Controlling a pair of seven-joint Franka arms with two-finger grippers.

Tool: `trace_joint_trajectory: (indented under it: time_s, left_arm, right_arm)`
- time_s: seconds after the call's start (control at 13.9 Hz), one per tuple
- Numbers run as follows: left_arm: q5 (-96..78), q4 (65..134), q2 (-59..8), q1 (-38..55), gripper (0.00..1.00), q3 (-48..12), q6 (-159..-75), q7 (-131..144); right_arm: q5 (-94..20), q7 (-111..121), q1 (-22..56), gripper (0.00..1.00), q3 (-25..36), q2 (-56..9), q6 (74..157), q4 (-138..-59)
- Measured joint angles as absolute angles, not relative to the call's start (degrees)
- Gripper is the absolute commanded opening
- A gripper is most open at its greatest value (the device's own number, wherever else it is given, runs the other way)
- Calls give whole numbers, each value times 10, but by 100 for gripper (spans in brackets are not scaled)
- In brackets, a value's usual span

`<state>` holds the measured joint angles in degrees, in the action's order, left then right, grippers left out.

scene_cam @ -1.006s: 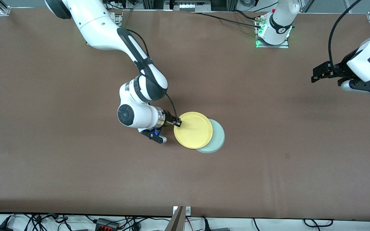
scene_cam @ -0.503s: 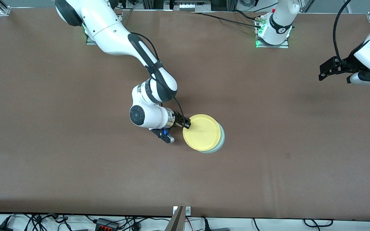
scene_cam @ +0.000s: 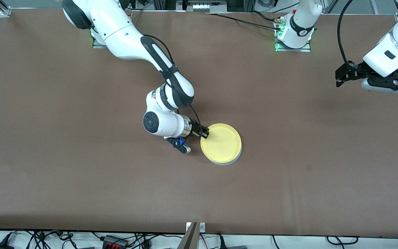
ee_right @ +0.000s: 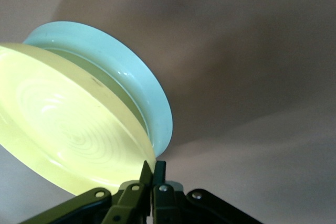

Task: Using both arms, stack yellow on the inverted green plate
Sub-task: 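Lower the yellow plate onto the green plate and open the right gripper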

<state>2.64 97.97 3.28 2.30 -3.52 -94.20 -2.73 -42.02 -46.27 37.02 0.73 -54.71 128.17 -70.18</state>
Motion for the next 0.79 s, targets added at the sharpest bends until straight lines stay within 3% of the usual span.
trace_joint_trajectory:
  time_s: [0.79]
  left_arm:
    - [26,972,33,24,100,-38,-943,-28]
  right_arm:
    - [-421,-463,375,0,5,-560,1302,-702]
